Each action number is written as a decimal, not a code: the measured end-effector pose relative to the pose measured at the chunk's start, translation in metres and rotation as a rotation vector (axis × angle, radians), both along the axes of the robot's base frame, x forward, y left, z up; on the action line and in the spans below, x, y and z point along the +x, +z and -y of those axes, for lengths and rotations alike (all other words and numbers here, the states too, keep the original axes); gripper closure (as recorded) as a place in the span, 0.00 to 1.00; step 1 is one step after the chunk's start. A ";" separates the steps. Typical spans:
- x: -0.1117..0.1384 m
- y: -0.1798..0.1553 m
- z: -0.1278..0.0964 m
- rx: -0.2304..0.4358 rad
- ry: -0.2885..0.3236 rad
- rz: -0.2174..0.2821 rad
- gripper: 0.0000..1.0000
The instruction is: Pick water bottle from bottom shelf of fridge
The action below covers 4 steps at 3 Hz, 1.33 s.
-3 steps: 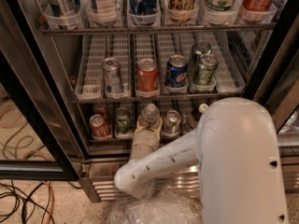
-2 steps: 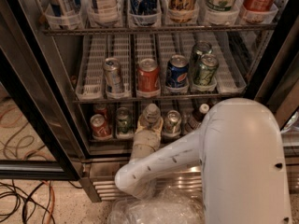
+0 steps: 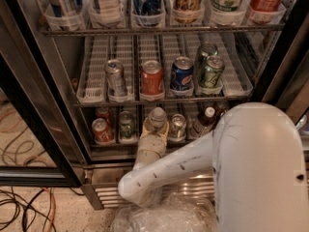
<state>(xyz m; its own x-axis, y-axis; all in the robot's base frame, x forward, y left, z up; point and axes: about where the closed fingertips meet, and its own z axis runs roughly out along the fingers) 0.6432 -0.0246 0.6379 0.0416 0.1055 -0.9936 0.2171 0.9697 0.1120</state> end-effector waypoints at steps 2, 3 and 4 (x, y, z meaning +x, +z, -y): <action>-0.037 0.029 0.008 0.064 0.016 0.001 1.00; -0.037 0.026 0.008 0.064 0.016 0.001 1.00; -0.037 0.023 0.008 0.064 0.016 0.001 1.00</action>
Offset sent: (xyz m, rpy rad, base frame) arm -0.1071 0.0007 0.0558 0.1943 0.1381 0.2747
